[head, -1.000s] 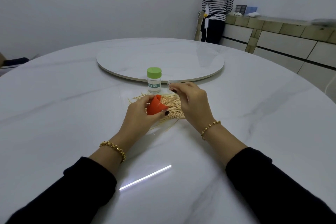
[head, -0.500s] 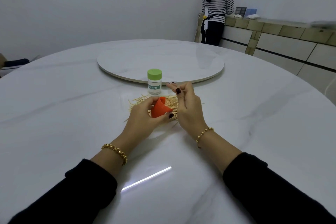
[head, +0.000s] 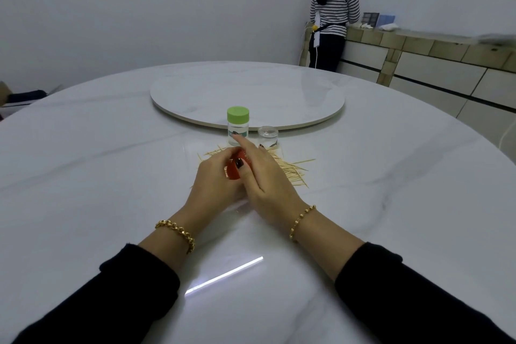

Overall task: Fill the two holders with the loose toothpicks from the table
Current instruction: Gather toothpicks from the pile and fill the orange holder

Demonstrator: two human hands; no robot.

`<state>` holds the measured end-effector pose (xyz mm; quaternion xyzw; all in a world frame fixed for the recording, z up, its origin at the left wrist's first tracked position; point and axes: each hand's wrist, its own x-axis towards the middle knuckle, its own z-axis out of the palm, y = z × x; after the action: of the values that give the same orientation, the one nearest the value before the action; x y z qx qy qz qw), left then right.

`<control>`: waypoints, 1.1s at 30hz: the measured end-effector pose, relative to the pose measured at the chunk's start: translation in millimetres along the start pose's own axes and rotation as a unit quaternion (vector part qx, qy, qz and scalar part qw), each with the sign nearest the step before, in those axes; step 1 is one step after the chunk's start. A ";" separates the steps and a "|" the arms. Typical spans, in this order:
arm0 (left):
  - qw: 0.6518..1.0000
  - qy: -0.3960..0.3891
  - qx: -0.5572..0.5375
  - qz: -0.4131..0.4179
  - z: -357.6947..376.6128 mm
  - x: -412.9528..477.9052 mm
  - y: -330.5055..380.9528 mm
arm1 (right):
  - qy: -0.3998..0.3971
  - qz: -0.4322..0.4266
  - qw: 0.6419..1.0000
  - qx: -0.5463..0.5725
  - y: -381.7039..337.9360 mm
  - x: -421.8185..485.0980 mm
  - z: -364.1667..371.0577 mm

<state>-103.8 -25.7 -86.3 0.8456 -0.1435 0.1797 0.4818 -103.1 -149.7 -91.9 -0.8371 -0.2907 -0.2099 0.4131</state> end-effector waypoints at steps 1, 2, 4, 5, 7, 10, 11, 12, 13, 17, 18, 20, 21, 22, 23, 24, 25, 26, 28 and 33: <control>1.000 0.002 -0.004 -0.002 0.0 0.0 0.4 | -0.003 -0.007 1.000 -0.015 2.4 0.5 -0.5; 1.000 0.004 -0.010 -0.006 0.2 0.0 0.2 | -0.010 -0.006 0.999 -0.040 5.2 1.5 -0.6; 1.000 0.009 -0.023 -0.015 1.0 0.4 -2.6 | -0.025 0.011 0.993 -0.116 13.6 3.9 0.0; 0.999 0.009 -0.027 -0.019 1.5 0.7 -4.2 | -0.029 0.023 0.988 -0.147 18.0 4.9 -0.5; 0.999 0.007 -0.039 -0.029 2.2 1.2 -7.0 | -0.028 0.052 0.986 -0.158 24.6 6.1 -4.4; 0.998 0.002 -0.045 -0.034 2.7 2.5 -9.6 | -0.014 0.098 0.992 -0.083 34.4 7.6 -13.8; 0.999 0.000 -0.040 -0.033 2.8 2.9 -10.5 | -0.001 0.109 0.993 -0.054 37.1 8.1 -17.1; 0.999 -0.001 -0.035 -0.034 2.8 3.2 -11.2 | 0.016 0.120 0.992 -0.035 39.9 7.8 -20.4; 0.999 -0.001 -0.032 -0.036 2.8 3.4 -11.8 | 0.031 0.132 0.990 -0.030 43.7 7.3 -24.2; 0.999 -0.004 -0.027 -0.046 2.6 4.3 -14.8 | 0.008 0.236 0.965 -0.118 66.2 4.2 -44.0; 0.999 -0.005 -0.026 -0.047 2.6 4.5 -15.0 | -0.005 0.261 0.955 -0.143 72.8 3.4 -49.4; 0.999 -0.005 -0.026 -0.046 3.0 4.6 -15.3 | -0.021 0.291 0.940 -0.176 82.7 1.3 -58.9; 0.999 -0.006 -0.027 -0.045 3.1 4.6 -15.4 | -0.025 0.295 0.936 -0.188 85.8 0.2 -62.4; 0.999 -0.006 -0.027 -0.045 3.4 4.6 -15.8 | -0.027 0.294 0.935 -0.199 87.8 -1.1 -64.9; 0.998 -0.008 -0.028 -0.047 3.5 4.4 -15.6 | -0.024 0.288 0.935 -0.207 89.3 -2.2 -66.5; 0.998 -0.009 -0.028 -0.048 3.6 4.3 -15.8 | -0.019 0.281 0.935 -0.214 89.4 -2.8 -67.1; 0.998 -0.010 -0.028 -0.049 3.8 4.2 -15.6 | -0.014 0.270 0.937 -0.222 89.1 -2.9 -66.7; 0.998 -0.010 -0.027 -0.048 3.8 4.2 -15.6 | -0.010 0.259 0.938 -0.228 87.8 -2.5 -65.3; 0.999 -0.012 -0.025 -0.045 3.8 4.1 -14.9 | -0.003 0.241 0.942 -0.233 84.6 -1.3 -62.0; 0.999 -0.012 -0.024 -0.047 3.5 4.2 -15.4 | -0.002 0.215 0.948 -0.235 80.1 0.7 -54.3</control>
<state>-93.1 -21.5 -97.9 0.8416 -0.1138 0.1433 0.5082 -55.8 -232.9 -106.1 -0.9535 -0.0469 -0.1766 0.2395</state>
